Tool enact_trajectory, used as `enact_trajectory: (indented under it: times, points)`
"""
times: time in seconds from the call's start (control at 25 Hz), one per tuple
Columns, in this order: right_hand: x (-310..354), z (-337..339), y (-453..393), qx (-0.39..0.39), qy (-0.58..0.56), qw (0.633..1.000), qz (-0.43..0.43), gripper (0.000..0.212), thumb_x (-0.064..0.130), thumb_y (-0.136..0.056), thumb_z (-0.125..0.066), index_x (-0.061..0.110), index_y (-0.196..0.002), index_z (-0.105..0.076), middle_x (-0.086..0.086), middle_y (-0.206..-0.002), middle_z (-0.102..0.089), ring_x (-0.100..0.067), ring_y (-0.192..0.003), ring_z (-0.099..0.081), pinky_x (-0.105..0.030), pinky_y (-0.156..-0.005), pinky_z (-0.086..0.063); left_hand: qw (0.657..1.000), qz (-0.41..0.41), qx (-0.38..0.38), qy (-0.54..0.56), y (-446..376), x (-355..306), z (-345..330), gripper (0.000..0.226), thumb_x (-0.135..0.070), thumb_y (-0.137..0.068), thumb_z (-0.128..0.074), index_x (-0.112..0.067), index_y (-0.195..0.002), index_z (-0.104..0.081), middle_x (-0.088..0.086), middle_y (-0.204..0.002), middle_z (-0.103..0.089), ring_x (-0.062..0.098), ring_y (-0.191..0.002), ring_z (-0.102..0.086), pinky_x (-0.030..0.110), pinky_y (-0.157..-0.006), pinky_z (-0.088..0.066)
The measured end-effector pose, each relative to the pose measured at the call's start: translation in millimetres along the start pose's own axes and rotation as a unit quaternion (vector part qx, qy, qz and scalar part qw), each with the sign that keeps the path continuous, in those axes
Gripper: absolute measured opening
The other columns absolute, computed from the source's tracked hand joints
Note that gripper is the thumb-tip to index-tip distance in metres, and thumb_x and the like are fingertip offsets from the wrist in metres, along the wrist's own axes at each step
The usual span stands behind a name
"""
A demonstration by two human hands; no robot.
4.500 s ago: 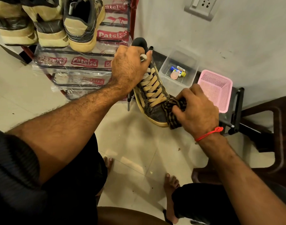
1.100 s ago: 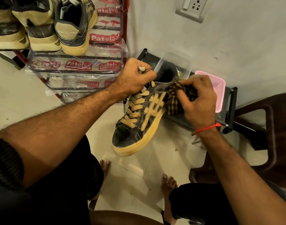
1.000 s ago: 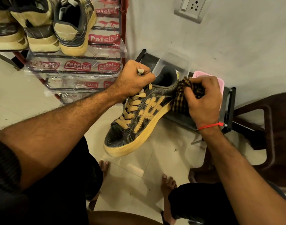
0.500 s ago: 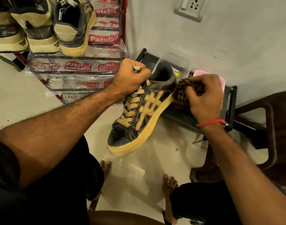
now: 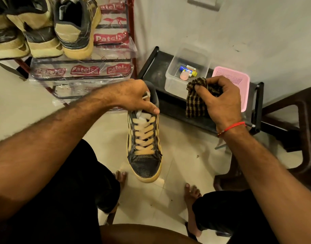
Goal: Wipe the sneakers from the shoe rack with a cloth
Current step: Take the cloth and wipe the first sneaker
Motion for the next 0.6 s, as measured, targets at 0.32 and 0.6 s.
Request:
enact_trajectory:
  times: [0.32, 0.6]
  points:
    - [25.1, -19.3, 32.3, 0.217, 0.002, 0.976, -0.003, 0.017, 0.029, -0.085, -0.077, 0.020, -0.098, -0.070, 0.005, -0.098, -0.071, -0.006, -0.094, -0.066, -0.020, -0.079, -0.055, 0.935, 0.026, -0.121, -0.333, -4.4, -16.8, -5.4, 0.052, -0.063, -0.099, -0.041, -0.022, -0.121, -0.064, 0.006, -0.107, -0.064, 0.024, -0.099, -0.063, 0.043, -0.080, -0.048]
    - [12.8, -22.2, 29.7, 0.215, 0.056, 0.975, 0.001, 0.023, 0.035, -0.084, -0.076, 0.020, -0.100, -0.069, 0.000, -0.103, -0.068, -0.016, -0.099, -0.065, -0.041, -0.087, -0.058, 0.992, 0.123, -0.012, -0.002, -22.5, 21.7, -17.2, 0.065, -0.077, -0.077, -0.060, -0.016, -0.095, -0.069, 0.004, -0.088, -0.070, 0.022, -0.087, -0.067, 0.037, -0.075, -0.054]
Point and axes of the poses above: each hand's wrist, its own y-axis away from the middle knuckle, its own z-axis out of the back of the hand, x = y × z, the point moved 5 cm from there along -y, towards the middle knuckle
